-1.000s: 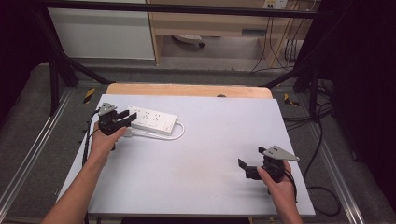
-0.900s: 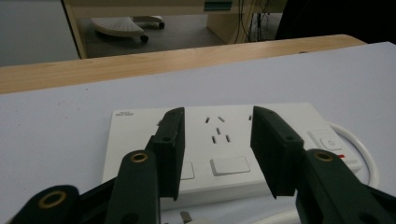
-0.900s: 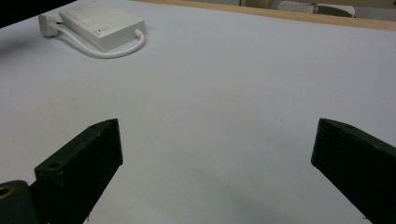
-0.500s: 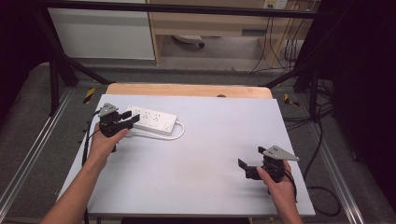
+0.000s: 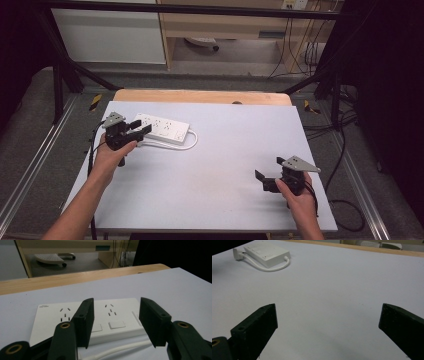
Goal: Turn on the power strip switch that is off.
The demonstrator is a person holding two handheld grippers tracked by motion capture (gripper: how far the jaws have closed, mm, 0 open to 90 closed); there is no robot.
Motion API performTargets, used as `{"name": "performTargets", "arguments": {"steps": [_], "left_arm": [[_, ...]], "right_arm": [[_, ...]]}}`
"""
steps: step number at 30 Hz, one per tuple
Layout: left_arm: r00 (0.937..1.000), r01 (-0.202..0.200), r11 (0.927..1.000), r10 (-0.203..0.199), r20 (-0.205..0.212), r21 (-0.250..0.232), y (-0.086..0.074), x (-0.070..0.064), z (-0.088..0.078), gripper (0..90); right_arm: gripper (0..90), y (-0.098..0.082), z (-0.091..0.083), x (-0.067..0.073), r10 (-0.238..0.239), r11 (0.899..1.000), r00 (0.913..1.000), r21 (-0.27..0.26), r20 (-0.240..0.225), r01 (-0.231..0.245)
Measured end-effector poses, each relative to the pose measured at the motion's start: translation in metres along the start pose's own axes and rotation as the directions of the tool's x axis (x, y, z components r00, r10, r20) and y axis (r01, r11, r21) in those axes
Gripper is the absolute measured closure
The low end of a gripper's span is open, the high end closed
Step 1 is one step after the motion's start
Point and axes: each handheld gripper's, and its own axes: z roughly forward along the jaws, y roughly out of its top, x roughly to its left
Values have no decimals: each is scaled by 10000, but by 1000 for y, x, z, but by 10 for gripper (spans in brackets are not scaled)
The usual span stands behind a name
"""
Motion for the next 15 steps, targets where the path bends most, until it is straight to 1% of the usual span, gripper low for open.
{"name": "performTargets", "arguments": {"steps": [4,7,12,15], "left_arm": [[10000,-28,10000,28,45,-76,-1,-6,-4,391],[9999,21,9999,-19,136,-110,-2,-9,-7,324],[9994,-54,9996,63,331,-277,-5,-14,-12,212],[9992,-69,9993,84,400,-374,-6,-17,-15,161]], "right_arm": [[25,0,0,0,-22,10000,10000,3,1,22],[25,0,0,0,-33,10000,10000,2,2,33],[25,0,0,0,-22,10000,10000,12,-10,22],[25,0,0,0,-35,10000,10000,26,-25,36]]}}
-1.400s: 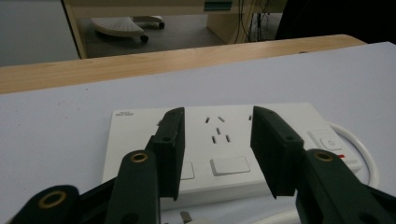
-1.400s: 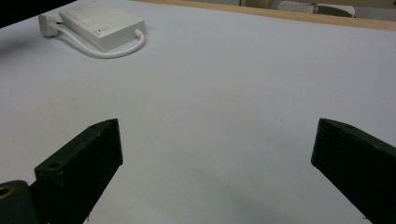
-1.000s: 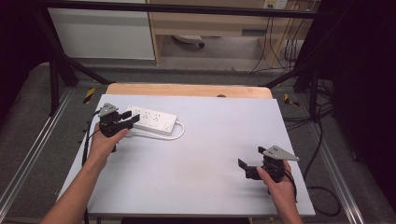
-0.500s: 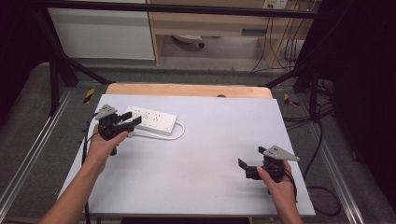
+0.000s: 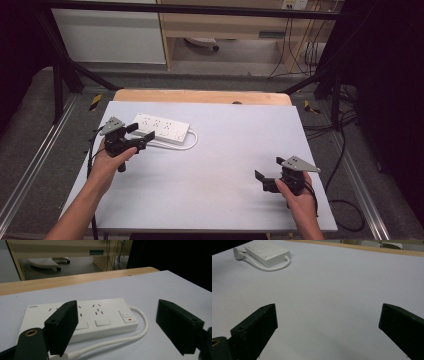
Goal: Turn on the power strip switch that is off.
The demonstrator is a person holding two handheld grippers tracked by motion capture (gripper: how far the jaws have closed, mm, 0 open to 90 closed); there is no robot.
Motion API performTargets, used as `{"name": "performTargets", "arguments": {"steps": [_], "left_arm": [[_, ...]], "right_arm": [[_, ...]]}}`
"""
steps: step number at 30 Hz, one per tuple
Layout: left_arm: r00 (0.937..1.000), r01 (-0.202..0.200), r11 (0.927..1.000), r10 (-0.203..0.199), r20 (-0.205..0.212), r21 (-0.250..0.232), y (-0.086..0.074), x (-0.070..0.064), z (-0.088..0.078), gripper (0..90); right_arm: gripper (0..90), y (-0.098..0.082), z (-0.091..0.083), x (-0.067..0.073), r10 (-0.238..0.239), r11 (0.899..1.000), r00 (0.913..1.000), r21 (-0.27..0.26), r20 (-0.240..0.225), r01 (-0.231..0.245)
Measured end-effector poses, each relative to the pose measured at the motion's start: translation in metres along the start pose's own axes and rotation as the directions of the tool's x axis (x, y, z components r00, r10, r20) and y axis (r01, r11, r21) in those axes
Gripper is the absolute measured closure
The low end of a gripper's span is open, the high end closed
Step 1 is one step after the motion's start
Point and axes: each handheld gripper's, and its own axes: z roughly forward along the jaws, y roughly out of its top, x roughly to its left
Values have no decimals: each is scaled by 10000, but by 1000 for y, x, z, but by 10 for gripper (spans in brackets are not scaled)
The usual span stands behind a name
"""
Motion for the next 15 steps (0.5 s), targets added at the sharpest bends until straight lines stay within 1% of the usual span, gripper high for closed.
{"name": "performTargets", "arguments": {"steps": [8,12,15], "left_arm": [[9997,48,9999,-44,238,-148,-5,-10,-10,68],[9995,73,9996,-64,302,-277,-5,-15,-16,62],[9993,11,9993,3,367,-362,-5,-19,-22,62]], "right_arm": [[25,0,0,1,-56,10000,10000,0,-22,56],[25,0,0,1,-49,10000,10000,12,-28,49],[25,0,0,1,-44,10000,10000,12,-26,44]]}}
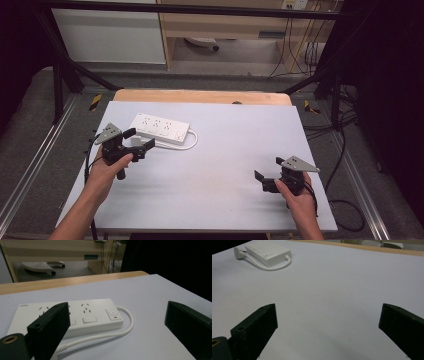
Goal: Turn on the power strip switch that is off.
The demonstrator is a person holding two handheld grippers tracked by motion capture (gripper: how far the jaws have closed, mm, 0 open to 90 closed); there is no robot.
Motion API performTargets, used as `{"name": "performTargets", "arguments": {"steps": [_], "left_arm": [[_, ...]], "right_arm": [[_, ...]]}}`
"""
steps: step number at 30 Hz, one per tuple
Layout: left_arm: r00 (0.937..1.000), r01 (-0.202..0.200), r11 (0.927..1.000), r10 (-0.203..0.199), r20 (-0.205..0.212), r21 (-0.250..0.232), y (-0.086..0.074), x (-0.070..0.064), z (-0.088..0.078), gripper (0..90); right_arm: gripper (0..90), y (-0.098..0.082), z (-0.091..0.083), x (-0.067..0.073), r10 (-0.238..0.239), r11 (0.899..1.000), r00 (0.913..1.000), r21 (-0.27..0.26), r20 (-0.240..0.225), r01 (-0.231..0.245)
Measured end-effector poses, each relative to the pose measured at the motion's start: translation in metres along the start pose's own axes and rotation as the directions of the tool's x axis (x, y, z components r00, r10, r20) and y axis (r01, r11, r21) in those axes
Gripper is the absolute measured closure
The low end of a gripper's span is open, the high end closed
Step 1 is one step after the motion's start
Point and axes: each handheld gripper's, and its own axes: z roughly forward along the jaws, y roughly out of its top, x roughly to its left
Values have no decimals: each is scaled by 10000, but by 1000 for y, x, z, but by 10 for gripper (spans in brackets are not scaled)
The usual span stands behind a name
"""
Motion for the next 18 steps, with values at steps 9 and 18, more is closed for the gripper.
{"name": "performTargets", "arguments": {"steps": [9,18], "left_arm": [[9999,-115,9997,117,92,-208,-2,-11,-20,62],[10000,9,9994,-10,-24,-358,-8,-12,-42,63]], "right_arm": [[25,0,0,1,18,10000,10000,47,-10,-18],[25,0,1,2,19,10000,10000,65,-14,-19]]}}
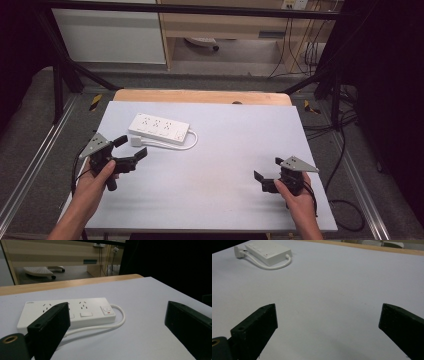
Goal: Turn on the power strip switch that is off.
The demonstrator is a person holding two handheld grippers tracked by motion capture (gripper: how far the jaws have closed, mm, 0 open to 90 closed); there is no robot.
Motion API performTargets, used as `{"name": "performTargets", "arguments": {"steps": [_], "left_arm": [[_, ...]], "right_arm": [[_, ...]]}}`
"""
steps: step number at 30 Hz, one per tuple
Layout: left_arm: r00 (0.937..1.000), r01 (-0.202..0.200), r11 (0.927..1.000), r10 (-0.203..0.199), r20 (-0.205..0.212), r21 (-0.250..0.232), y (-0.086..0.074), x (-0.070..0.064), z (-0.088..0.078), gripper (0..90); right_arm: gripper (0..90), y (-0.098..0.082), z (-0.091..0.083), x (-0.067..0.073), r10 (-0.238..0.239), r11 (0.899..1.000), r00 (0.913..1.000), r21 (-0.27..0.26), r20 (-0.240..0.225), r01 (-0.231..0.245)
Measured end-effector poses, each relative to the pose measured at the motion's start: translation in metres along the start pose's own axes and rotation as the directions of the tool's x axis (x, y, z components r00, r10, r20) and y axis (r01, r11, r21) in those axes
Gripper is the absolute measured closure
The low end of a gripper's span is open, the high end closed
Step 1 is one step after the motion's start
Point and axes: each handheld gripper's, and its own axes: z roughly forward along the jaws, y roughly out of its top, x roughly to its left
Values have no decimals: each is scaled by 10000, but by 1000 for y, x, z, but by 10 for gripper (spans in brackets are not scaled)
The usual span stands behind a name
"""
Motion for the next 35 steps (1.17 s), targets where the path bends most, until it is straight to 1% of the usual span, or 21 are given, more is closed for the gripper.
{"name": "performTargets", "arguments": {"steps": [4,7,13,17,19,20,22,23,25,28,31,32,33,35], "left_arm": [[9999,46,10000,-47,-100,-42,-5,0,-10,63],[9999,-4,9999,2,-132,-145,-9,1,-17,65],[9995,42,10000,-44,-305,-76,-26,1,-25,71],[9995,-37,9998,42,-305,170,-41,1,-24,73],[9994,-20,9989,36,-334,462,-49,1,-21,74],[9996,-60,9982,77,-287,593,-52,0,-19,75],[9999,82,9961,-72,-116,883,-57,-1,-15,79],[10000,73,9946,-71,-18,1035,-60,-2,-12,80],[9998,-223,9914,223,20,1292,-64,-7,-6,80],[9977,-676,9854,650,213,1565,-68,-14,3,84],[9951,-967,9796,914,380,1760,-73,-19,9,83],[9948,-989,9780,925,432,1839,-75,-21,11,83],[9937,-1073,9742,988,521,1984,-76,-22,12,82],[9934,-1126,9715,1050,469,2086,-77,-23,14,82]], "right_arm": [[25,0,0,0,-36,10000,10000,8,6,36],[25,0,1,0,-48,10000,10000,15,3,48],[25,0,1,0,-37,10000,10000,19,9,37],[25,0,1,0,-36,10000,10000,27,23,36],[25,-1,1,0,-43,10000,10000,31,30,43],[25,-1,1,0,-42,10000,10000,38,30,42],[25,-1,1,0,-40,10000,10000,42,31,40],[25,-1,1,0,-62,10000,10000,46,44,62],[25,-1,1,-1,-52,10000,10000,36,56,52],[24,-1,1,-1,-25,10000,9999,69,99,24],[24,-2,3,-2,-54,9998,9999,179,109,52],[24,-3,4,-2,-50,9996,9999,284,125,46],[23,-4,5,-2,-90,9991,9998,411,171,83],[22,-7,9,-2,-146,9970,9993,766,347,119]]}}
